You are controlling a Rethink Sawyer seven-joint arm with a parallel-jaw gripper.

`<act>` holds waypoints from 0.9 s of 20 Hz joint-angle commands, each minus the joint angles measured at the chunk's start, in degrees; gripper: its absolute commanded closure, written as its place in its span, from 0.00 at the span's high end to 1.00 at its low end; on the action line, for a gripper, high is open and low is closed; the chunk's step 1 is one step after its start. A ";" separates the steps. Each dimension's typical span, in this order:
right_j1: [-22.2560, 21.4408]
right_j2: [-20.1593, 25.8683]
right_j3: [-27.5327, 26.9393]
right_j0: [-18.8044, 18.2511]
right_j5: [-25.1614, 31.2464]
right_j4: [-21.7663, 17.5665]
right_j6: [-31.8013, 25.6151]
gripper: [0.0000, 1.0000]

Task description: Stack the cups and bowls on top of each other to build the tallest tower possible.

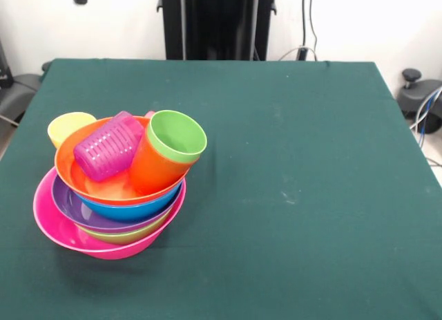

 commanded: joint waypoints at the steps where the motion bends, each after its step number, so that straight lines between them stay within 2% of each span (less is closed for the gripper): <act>1: 5.41 9.69 8.34 -1.47 -5.10 -6.74 -10.68 1.00; 8: 6.12 13.38 8.97 -5.20 -6.02 -8.86 -11.20 1.00; 14: 7.62 13.82 8.44 -5.00 -7.83 -11.02 -7.10 1.00; 18: 10.21 14.92 8.51 -6.42 -10.04 -11.99 -6.33 1.00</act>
